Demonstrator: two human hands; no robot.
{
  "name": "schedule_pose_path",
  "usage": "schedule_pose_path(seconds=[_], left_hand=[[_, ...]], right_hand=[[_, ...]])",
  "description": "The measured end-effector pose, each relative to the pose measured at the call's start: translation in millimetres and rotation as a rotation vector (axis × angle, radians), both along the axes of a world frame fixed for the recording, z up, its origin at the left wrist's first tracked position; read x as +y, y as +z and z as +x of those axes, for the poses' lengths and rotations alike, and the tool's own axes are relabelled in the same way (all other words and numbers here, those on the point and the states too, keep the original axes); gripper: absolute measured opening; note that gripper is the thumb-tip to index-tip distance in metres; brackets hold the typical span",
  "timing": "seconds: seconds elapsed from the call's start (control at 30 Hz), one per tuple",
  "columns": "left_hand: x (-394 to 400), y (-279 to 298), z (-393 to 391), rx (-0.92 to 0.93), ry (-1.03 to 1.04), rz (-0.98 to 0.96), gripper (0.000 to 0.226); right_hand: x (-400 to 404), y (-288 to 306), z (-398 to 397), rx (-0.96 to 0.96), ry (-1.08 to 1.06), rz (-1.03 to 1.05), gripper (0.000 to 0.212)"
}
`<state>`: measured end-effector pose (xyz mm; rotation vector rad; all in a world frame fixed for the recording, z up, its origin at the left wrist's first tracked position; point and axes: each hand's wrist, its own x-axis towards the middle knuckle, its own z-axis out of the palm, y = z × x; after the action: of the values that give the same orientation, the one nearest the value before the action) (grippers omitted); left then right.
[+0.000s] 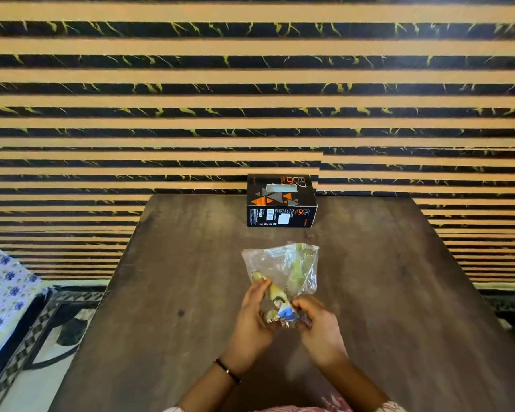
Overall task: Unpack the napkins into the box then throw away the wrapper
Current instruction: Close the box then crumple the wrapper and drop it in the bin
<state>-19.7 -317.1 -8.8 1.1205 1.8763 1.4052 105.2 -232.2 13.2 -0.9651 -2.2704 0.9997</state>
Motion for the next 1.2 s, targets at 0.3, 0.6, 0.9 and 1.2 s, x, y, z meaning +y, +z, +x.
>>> schedule_pose_path(seconds=[0.3,0.6,0.9,1.2], left_hand=[[-3,22,2,0.025,0.015,-0.008,0.041],[-7,27,8,-0.142,-0.034,-0.017,0.018],[-6,24,7,-0.062,0.026,0.033,0.067],[-12,22,6,-0.099,0.020,0.057,0.053]], right_hand=[[-5,2,8,0.008,0.086,-0.265,0.033],[1,7,12,0.239,-0.064,-0.593,0.065],[-4,10,11,0.233,-0.159,-0.535,0.040],[-9,23,15,0.207,-0.031,-0.582,0.036]])
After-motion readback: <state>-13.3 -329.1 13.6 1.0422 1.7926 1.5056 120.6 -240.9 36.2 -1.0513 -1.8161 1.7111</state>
